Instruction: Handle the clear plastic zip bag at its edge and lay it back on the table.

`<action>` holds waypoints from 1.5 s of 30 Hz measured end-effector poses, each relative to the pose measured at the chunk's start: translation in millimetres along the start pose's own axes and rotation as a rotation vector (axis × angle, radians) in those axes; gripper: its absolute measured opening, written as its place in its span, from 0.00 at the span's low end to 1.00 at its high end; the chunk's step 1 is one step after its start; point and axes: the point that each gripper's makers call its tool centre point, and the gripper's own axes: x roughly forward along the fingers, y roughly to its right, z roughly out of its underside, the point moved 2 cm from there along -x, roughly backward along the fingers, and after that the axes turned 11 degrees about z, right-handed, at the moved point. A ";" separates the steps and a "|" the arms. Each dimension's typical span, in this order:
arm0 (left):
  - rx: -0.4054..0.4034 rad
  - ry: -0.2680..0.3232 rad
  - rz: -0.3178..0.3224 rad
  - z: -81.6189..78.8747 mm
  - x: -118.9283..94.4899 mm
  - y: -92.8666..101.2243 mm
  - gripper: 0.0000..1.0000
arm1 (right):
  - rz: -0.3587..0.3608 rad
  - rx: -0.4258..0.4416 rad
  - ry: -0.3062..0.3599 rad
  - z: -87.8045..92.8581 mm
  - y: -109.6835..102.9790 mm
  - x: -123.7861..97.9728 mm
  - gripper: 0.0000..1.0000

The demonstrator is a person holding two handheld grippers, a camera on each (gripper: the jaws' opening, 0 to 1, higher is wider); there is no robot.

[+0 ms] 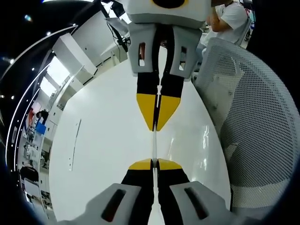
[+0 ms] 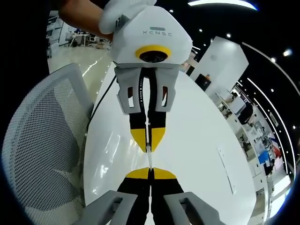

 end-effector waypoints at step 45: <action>-0.028 -0.009 0.003 14.4 -11.2 -1.8 0.00 | 0.008 0.026 0.019 -2.9 4.5 -4.6 0.00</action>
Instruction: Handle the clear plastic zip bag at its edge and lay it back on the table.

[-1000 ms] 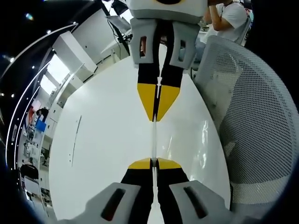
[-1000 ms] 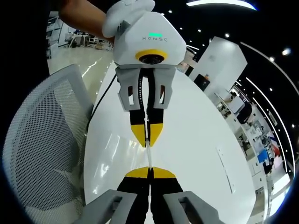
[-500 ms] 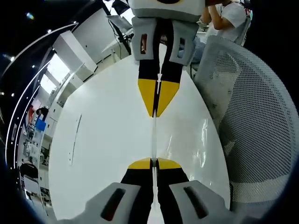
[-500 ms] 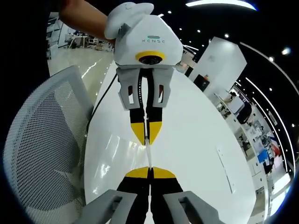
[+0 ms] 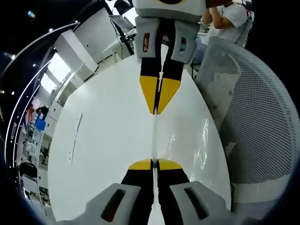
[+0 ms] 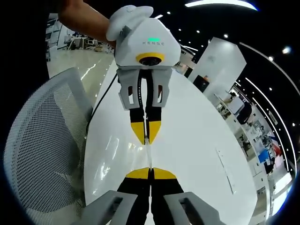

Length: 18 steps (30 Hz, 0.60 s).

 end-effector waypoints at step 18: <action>-0.008 0.001 0.002 5.8 -4.7 0.8 0.00 | 0.001 0.005 0.006 -2.0 0.2 -2.8 0.00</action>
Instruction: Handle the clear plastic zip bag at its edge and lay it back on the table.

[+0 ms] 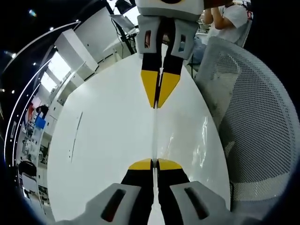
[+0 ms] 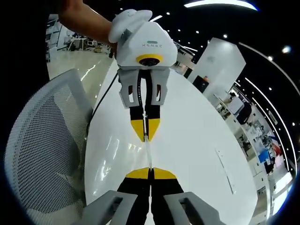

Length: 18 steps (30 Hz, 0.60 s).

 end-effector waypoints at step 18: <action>-0.008 -0.007 -0.001 8.8 -4.0 0.8 0.00 | -0.002 0.006 0.004 1.7 0.2 -3.4 0.00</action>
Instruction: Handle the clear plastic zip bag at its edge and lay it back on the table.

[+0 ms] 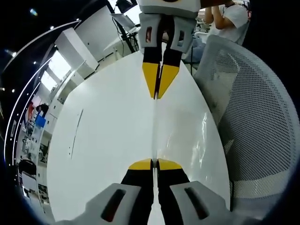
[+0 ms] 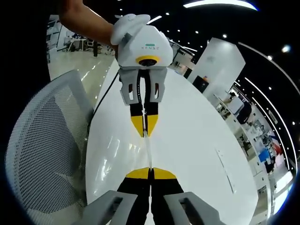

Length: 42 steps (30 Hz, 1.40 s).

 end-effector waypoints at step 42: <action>-0.034 0.022 -0.002 17.1 -11.1 2.2 0.00 | 0.007 0.014 0.004 2.3 2.8 -6.7 0.00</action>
